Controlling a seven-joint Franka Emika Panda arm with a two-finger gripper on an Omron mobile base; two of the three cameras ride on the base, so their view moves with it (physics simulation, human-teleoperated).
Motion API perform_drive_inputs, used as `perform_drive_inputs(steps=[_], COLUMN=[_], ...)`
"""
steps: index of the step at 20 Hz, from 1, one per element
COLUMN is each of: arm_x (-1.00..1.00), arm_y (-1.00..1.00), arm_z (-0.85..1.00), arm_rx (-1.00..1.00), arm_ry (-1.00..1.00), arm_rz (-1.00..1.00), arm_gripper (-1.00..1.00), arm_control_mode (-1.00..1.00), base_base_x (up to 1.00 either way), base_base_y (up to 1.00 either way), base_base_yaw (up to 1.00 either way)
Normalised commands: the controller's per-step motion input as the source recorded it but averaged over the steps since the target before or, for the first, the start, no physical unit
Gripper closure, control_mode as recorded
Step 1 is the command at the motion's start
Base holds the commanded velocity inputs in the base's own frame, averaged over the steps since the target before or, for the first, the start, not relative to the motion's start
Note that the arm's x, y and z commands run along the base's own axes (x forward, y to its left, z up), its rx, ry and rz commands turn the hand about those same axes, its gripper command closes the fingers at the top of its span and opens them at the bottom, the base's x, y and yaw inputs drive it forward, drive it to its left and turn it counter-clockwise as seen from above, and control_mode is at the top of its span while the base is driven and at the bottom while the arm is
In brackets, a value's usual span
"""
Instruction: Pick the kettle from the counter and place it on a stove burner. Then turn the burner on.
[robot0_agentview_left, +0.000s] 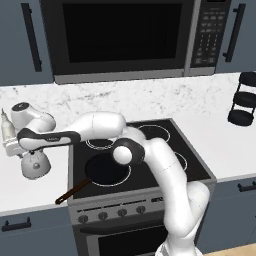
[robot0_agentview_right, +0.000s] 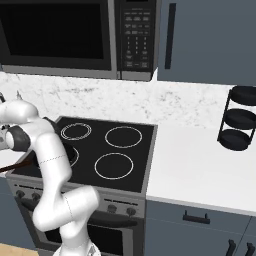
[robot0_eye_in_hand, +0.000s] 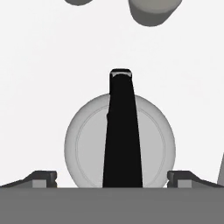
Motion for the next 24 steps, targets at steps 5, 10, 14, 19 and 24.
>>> perform_drive_inputs(steps=[5, 10, 14, 19, 24], arm_x=[0.0, 0.0, 0.0, 0.0, 0.0], arm_y=[0.0, 0.0, 0.0, 0.0, 0.0], arm_z=[-0.04, 0.0, 0.0, 0.0, 0.0], arm_rx=[0.0, 0.0, 0.0, 0.0, 0.0], arm_ry=[0.0, 0.0, 0.0, 0.0, 0.0], arm_rz=[0.0, 0.0, 0.0, 0.0, 0.0], arm_gripper=[-1.0, -1.0, -1.0, 1.0, 1.0], arm_control_mode=[-1.0, -1.0, -1.0, -1.0, -1.0], base_base_x=[0.0, 0.0, 0.0, 0.0, 0.0], base_base_y=[0.0, 0.0, 0.0, 0.0, 0.0], base_base_yaw=[0.0, 0.0, 0.0, 0.0, 0.0])
